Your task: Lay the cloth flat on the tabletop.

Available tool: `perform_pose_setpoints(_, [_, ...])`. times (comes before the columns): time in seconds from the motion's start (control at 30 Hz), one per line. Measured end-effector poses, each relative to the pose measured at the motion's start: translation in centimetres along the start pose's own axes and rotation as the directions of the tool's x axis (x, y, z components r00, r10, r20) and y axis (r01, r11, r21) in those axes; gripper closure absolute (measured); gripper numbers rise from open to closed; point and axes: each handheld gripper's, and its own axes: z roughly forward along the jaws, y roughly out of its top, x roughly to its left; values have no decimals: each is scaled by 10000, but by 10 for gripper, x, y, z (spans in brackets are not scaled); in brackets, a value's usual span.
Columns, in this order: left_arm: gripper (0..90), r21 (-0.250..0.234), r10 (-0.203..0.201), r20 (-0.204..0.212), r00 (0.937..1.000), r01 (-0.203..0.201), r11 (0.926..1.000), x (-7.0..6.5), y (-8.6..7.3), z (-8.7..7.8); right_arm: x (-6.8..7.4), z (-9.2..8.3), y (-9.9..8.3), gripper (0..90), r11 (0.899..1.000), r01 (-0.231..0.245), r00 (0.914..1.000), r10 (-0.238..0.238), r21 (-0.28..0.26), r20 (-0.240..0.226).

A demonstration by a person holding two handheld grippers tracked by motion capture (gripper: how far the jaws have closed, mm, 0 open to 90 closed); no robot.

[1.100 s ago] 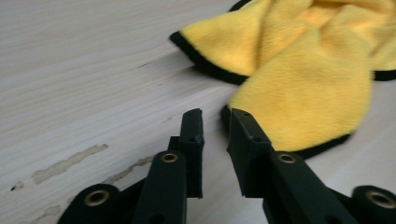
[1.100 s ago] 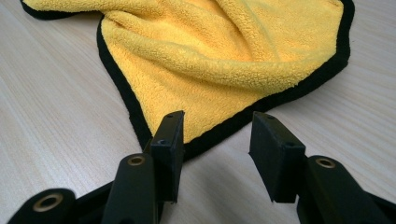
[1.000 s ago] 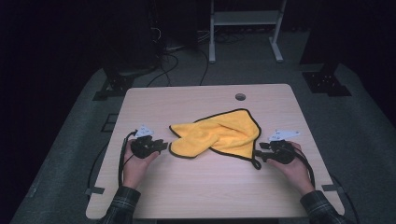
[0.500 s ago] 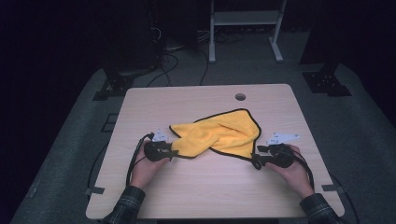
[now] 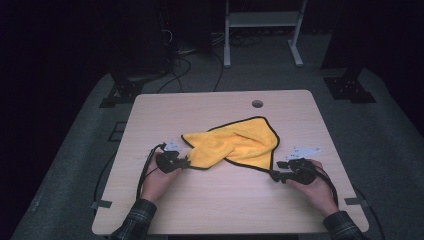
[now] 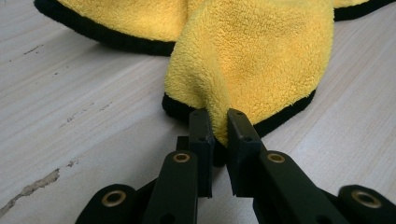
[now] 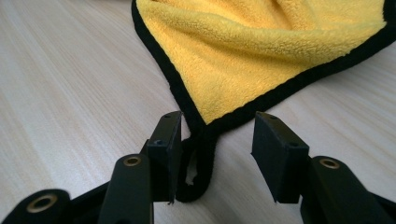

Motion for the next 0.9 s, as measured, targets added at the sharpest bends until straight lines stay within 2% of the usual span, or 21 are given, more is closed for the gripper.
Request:
perform_pose_setpoints(0.13, [816, -28, -30, -29, 10000, 30, 10000, 0, 0, 0, 2, 9, -1, 534, 9994, 98, 9999, -96, 333, -77])
perform_pose_setpoints(0.17, [816, -25, -49, -32, 10000, 49, 10000, 0, 0, 0, 4, 11, -1, 643, 9990, 262, 9996, -257, 365, -143])
perform_pose_setpoints(0.2, [816, -25, -49, -32, 10000, 49, 10000, 0, 0, 0, 4, 11, -1, 643, 9990, 262, 9996, -257, 365, -143])
perform_pose_setpoints(0.27, [816, -25, -92, -35, 10000, 92, 10000, 0, 0, 0, 5, 11, 0, 750, 9981, 440, 9990, -435, 442, -134])
perform_pose_setpoints(0.3, [817, -4, -93, -49, 9999, 93, 10000, 0, 0, 0, 6, 11, 1, 788, 9975, 521, 9986, -524, 487, 45])
perform_pose_setpoints(0.37, [822, 7, -144, -44, 9999, 144, 9999, -1, 0, 0, 7, 10, 2, 839, 9975, 402, 9992, -406, 579, 51])
perform_pose_setpoints(0.5, [828, -101, -272, 65, 9996, 273, 9996, -1, 1, -3, 6, 8, 4, 851, 9975, 399, 9991, -405, 582, 86])
perform_pose_setpoints(0.6, [827, -561, -488, 342, 9982, 507, 9971, 1, 4, -12, 5, 1, 7, 853, 9992, 291, 9995, -293, 284, 81])
perform_pose_setpoints(0.63, [828, -810, -547, 374, 9978, 576, 9951, 2, 6, -17, 3, -7, 11, 854, 9998, 197, 9998, -197, -62, 89])
perform_pose_setpoints(0.67, [828, -1166, -667, 429, 9969, 713, 9906, 2, 8, -24, 3, -7, 11, 854, 9998, 197, 9998, -197, -62, 89])
perform_pose_setpoints(0.73, [829, -1653, -774, 529, 9956, 851, 9826, 4, 11, -34, 1, -17, 17, 855, 9986, 218, 9996, -210, -484, 176])
perform_pose_setpoints(0.8, [830, -2066, -786, 555, 9954, 884, 9744, 5, 15, -44, -2, -28, 22, 855, 9957, 169, 9996, -147, -909, 251])
perform_pose_setpoints(0.83, [830, -2234, -761, 521, 9957, 859, 9709, 6, 17, -49, -4, -39, 28, 856, 9910, 150, 9993, -104, -1331, 352])
perform_pose_setpoints(0.87, [830, -2451, -739, 497, 9960, 839, 9659, 5, 20, -55, -4, -39, 28, 856, 9910, 150, 9993, -104, -1331, 352])
perform_pose_setpoints(0.9, [831, -2579, -701, 511, 9962, 810, 9628, 5, 22, -59, -5, -46, 32, 856, 9870, 147, 9991, -81, -1602, 417])
